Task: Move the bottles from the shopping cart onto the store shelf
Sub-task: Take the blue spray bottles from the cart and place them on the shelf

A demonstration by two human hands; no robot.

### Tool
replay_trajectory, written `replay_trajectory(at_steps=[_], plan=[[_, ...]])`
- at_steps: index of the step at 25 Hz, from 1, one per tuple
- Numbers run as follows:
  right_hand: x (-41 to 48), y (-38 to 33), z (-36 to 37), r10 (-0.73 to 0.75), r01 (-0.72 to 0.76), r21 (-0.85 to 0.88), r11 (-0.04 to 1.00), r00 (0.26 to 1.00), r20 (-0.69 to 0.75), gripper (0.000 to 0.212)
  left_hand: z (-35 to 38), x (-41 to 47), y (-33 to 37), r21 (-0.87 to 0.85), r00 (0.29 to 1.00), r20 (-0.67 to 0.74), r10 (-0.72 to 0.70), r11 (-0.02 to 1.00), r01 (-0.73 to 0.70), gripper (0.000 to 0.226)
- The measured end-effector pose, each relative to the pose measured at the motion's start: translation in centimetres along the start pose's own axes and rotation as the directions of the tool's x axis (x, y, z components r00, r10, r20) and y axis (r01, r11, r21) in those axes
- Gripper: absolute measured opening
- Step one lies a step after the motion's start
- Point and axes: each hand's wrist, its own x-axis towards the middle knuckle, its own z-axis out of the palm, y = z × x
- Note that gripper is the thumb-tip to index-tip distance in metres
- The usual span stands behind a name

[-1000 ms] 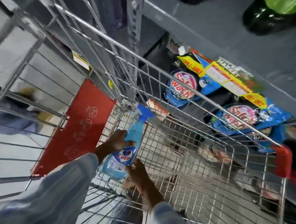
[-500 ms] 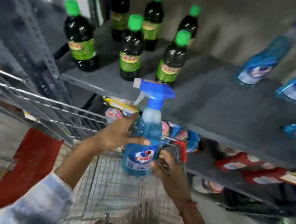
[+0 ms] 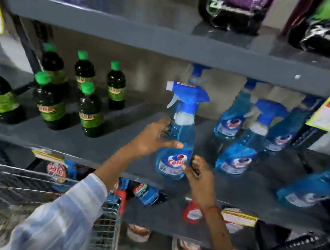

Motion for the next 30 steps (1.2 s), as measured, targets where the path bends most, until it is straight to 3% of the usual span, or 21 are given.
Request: replay_trajectory(at_steps=[5, 11, 13, 15, 17, 18, 19, 21, 22, 23, 25, 27, 30], plan=[[3.8, 1.5, -0.1, -0.015, 0.009, -0.05, 0.999, 0.993, -0.121, 0.029, 1.7, 4.0, -0.8, 0.033, 0.995, -0.062, -0.077, 0.996, 0.079, 0.051], [6.0, 1.4, 0.1, -0.014, 0.006, -0.08, 0.997, 0.994, -0.108, 0.035, 1.0, 5.6, -0.6, 0.058, 0.991, -0.082, -0.104, 0.992, 0.109, 0.042], [5.8, 1.1, 0.2, -0.001, -0.005, -0.069, 0.998, 0.996, -0.092, 0.037, 1.2, 5.2, -0.7, 0.059, 0.983, -0.098, -0.152, 0.986, 0.158, 0.052], [4.8, 0.1, -0.2, -0.027, 0.022, -0.041, 0.999, 0.99, -0.135, 0.039, 1.7, 4.5, -0.3, 0.133, 0.959, -0.235, -0.159, 0.972, 0.194, 0.08], [2.4, -0.7, -1.8, -0.117, 0.129, 0.023, 0.991, 0.951, -0.285, 0.031, 4.2, 2.1, 0.2, 0.288, 0.849, -0.529, 0.01, 0.943, 0.168, 0.083], [0.8, -0.8, -3.0, -0.156, 0.182, 0.032, 0.983, 0.907, -0.39, 0.026, 6.4, 0.6, 0.6, 0.36, 0.774, -0.615, 0.152, 0.927, 0.104, 0.074], [-0.6, -0.7, -4.6, -0.173, 0.207, 0.014, 0.978, 0.852, -0.493, 0.022, 8.9, -0.3, 1.1, 0.372, 0.753, -0.619, 0.223, 0.928, 0.031, 0.064], [-1.5, 1.9, -8.1, -0.134, 0.122, -0.064, 0.991, 0.761, -0.635, 0.028, 13.7, 0.1, 1.5, 0.258, 0.858, -0.475, 0.195, 0.963, -0.076, 0.061], [-0.8, 3.5, -9.8, -0.085, 0.031, -0.094, 0.995, 0.76, -0.644, 0.038, 15.5, 1.4, 1.3, 0.188, 0.926, -0.359, 0.12, 0.981, -0.055, 0.07], [0.5, 5.4, -11.4, -0.019, -0.06, -0.115, 0.992, 0.81, -0.586, 0.049, 16.8, 3.2, 0.6, 0.174, 0.96, -0.272, 0.064, 0.985, -0.017, 0.085], [3.0, 7.5, -13.7, 0.136, -0.171, -0.093, 0.981, 0.943, -0.303, 0.057, 17.8, 6.6, -1.3, 0.134, 0.992, -0.106, -0.073, 0.987, 0.087, 0.108], [4.4, 8.2, -14.7, 0.185, -0.191, -0.083, 0.978, 0.98, -0.075, 0.042, 18.3, 8.9, -4.7, 0.034, 0.979, 0.053, -0.196, 0.98, 0.195, 0.111], [4.1, 8.1, -15.5, 0.153, -0.15, -0.081, 0.985, 0.988, 0.031, 0.031, 18.8, 8.6, -6.0, 0.024, 0.963, 0.107, -0.247, 0.969, 0.246, 0.105]])
